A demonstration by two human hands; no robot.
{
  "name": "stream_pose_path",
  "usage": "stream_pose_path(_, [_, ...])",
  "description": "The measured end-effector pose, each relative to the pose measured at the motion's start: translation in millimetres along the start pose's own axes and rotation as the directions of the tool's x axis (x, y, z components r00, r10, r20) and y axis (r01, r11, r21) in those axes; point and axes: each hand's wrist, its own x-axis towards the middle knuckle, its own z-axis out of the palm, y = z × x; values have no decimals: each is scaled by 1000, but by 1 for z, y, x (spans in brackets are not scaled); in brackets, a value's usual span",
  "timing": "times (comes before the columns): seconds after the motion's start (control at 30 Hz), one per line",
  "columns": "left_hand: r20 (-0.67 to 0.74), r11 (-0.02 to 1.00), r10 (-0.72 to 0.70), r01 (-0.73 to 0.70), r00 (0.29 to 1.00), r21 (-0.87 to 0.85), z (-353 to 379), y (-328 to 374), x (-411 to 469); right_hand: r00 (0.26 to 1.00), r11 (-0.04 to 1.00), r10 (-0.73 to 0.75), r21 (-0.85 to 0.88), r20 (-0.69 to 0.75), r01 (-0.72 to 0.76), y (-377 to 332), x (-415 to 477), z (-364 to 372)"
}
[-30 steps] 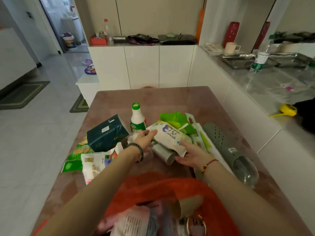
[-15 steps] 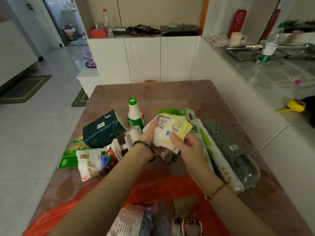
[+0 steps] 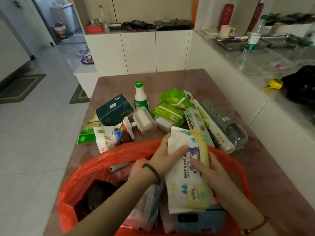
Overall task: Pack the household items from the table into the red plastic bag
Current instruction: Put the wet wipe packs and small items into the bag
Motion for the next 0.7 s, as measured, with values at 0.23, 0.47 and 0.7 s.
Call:
stream_pose_path(0.23, [-34,701,374,-259,927,664,-42,-23,-22,980,976,197,-98,40,-192,44,-31,-2])
stream_pose_path(0.47, [-60,60,235,47,970,997,-77,-4,-3,997,990,72,-119,-36,-76,47,-15,25])
stream_pose_path(0.7, [7,500,305,-167,952,850,-91,7,1,996,635,29,-771,85,47,50,-4,8])
